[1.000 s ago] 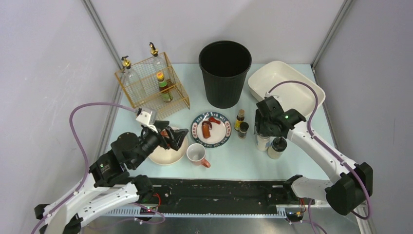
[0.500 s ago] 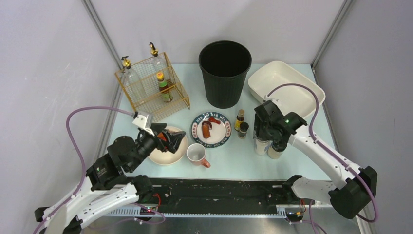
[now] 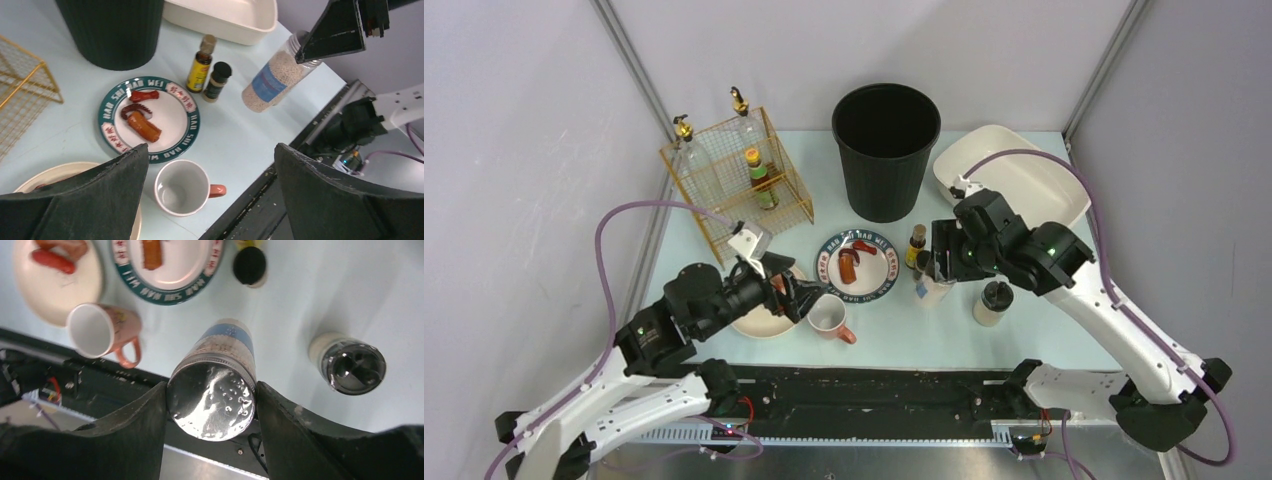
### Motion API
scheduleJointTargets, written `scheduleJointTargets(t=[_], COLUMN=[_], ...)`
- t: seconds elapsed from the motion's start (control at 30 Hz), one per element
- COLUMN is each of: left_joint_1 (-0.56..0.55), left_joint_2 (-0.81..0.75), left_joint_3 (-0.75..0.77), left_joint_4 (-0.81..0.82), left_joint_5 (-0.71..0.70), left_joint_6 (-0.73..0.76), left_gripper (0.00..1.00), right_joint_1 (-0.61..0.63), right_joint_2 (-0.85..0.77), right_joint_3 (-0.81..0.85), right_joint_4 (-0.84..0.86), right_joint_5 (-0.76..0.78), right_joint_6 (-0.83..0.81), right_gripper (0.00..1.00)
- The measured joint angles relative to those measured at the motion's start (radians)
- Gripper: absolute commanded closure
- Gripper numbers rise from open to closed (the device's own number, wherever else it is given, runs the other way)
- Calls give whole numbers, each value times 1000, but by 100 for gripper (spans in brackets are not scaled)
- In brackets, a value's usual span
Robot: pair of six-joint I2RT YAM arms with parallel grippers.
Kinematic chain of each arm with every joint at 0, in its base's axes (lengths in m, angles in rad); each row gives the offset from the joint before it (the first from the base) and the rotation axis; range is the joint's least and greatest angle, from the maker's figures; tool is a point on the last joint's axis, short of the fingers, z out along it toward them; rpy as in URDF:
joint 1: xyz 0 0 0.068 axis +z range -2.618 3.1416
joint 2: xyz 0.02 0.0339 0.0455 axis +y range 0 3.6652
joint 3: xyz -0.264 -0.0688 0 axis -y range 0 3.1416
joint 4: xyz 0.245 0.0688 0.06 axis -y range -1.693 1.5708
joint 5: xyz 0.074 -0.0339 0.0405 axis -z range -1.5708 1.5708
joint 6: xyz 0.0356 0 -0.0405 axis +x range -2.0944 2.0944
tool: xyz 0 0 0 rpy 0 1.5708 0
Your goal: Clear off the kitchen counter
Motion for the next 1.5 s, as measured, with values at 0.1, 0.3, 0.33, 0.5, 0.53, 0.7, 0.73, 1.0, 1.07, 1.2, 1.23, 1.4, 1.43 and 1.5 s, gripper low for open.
scheduleJointTargets(t=[0.1, 0.3, 0.33, 0.5, 0.53, 0.7, 0.73, 1.0, 1.07, 1.2, 1.23, 1.4, 1.43, 1.5], left_joint_1=[0, 0, 0, 0, 0, 0, 0, 0, 0, 0, 0, -1, -2, -4], left_joint_2=[33, 68, 76, 112, 116, 115, 111, 86, 87, 87, 88, 96, 101, 113], left_joint_3=[26, 51, 53, 53, 52, 23, 12, -61, -67, -75, -75, -75, -75, -75], left_joint_4=[14, 85, 98, 149, 157, 219, 231, 332, 351, 373, 378, 414, 420, 430], left_joint_5=[69, 206, 224, 285, 290, 288, 287, 257, 245, 224, 221, 205, 204, 202], left_joint_6=[4, 6, 7, 11, 16, 45, 52, 94, 96, 104, 105, 112, 112, 113], left_gripper=[2, 2, 2, 2, 2, 2, 2, 2, 2, 2, 2, 2, 2, 2], right_joint_1=[32, 117, 126, 154, 156, 172, 173, 194, 200, 209, 210, 223, 226, 231], right_joint_2=[11, 145, 166, 273, 292, 386, 402, 520, 529, 538, 539, 562, 566, 579], right_joint_3=[81, 318, 351, 502, 525, 623, 640, 803, 817, 826, 826, 850, 856, 875], right_joint_4=[-30, -100, -105, -136, -137, -143, -143, -170, -171, -177, -179, -179, -179, -179], right_joint_5=[-45, -86, -88, -137, -154, -247, -266, -377, -389, -407, -410, -427, -429, -434], right_joint_6=[-32, -83, -89, -121, -125, -145, -147, -154, -154, -154, -154, -151, -150, -150], right_gripper=[92, 91, 91, 91, 91, 91, 91, 90, 90, 90, 90, 89, 89, 90])
